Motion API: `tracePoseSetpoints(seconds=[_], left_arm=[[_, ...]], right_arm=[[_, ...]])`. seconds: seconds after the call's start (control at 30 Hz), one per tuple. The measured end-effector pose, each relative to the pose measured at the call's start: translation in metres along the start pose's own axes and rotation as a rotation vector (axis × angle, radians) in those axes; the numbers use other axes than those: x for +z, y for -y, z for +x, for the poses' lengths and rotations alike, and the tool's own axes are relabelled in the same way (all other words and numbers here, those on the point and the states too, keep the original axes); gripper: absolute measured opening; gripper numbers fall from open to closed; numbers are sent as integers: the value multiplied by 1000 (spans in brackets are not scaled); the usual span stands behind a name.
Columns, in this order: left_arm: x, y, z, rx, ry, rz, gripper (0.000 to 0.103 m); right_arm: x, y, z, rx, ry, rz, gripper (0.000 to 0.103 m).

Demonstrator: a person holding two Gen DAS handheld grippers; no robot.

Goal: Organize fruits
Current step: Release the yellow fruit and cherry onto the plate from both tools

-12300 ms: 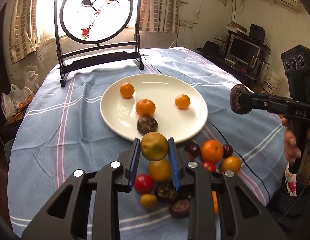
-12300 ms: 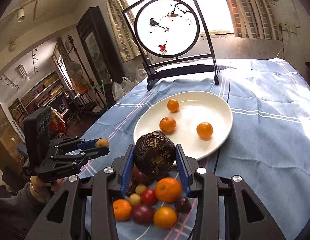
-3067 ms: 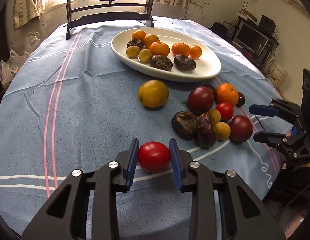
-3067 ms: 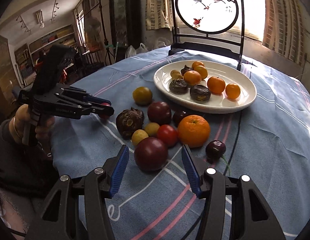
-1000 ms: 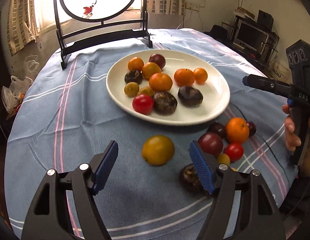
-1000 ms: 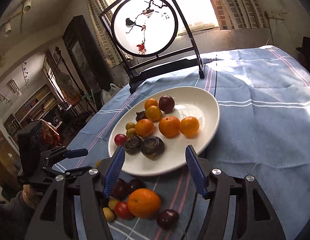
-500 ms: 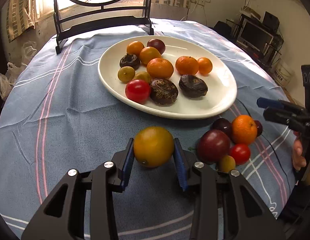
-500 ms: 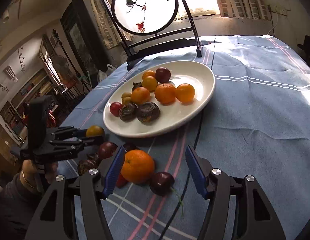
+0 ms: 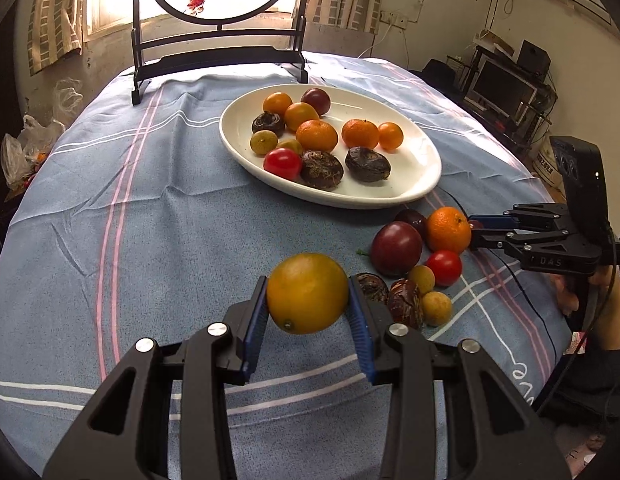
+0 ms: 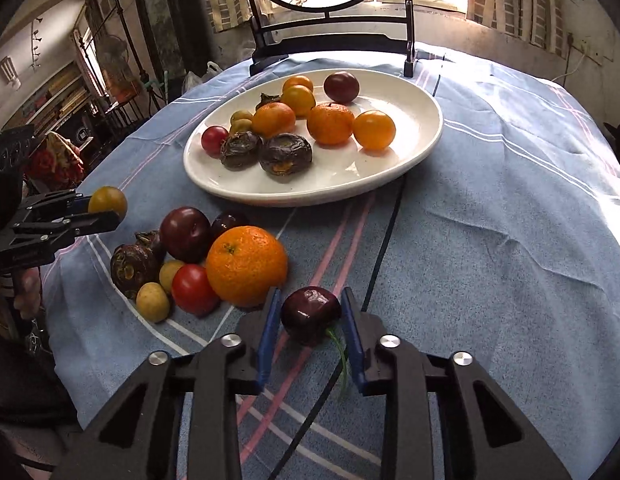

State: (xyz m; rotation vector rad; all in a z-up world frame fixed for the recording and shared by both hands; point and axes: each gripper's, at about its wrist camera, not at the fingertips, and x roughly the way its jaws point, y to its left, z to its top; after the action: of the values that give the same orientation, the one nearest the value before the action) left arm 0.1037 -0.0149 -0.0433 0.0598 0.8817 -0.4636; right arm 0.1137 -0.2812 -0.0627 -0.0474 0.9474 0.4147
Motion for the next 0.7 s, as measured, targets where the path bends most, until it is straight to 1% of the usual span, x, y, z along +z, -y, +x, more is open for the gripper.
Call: tracePoseSetpoints(seconds=[0.2, 0.27, 0.37, 0.5, 0.6, 0.7], left_arm=[[9, 0, -12, -15, 42, -7, 37], [19, 5, -13, -28, 55, 6, 37], [43, 15, -6, -47, 72, 23, 37], [84, 23, 18, -61, 72, 22, 37], [117, 27, 42, -54, 77, 17, 37], [141, 27, 70, -52, 53, 3, 37]], right_arm=[[3, 1, -42, 49, 133, 32, 30], [12, 8, -53, 70, 174, 51, 30], [35, 21, -57, 64, 201, 94, 30], [80, 35, -45, 36, 235, 135, 30], [112, 45, -24, 26, 240, 170, 30], [138, 53, 2, 10, 232, 197, 30]])
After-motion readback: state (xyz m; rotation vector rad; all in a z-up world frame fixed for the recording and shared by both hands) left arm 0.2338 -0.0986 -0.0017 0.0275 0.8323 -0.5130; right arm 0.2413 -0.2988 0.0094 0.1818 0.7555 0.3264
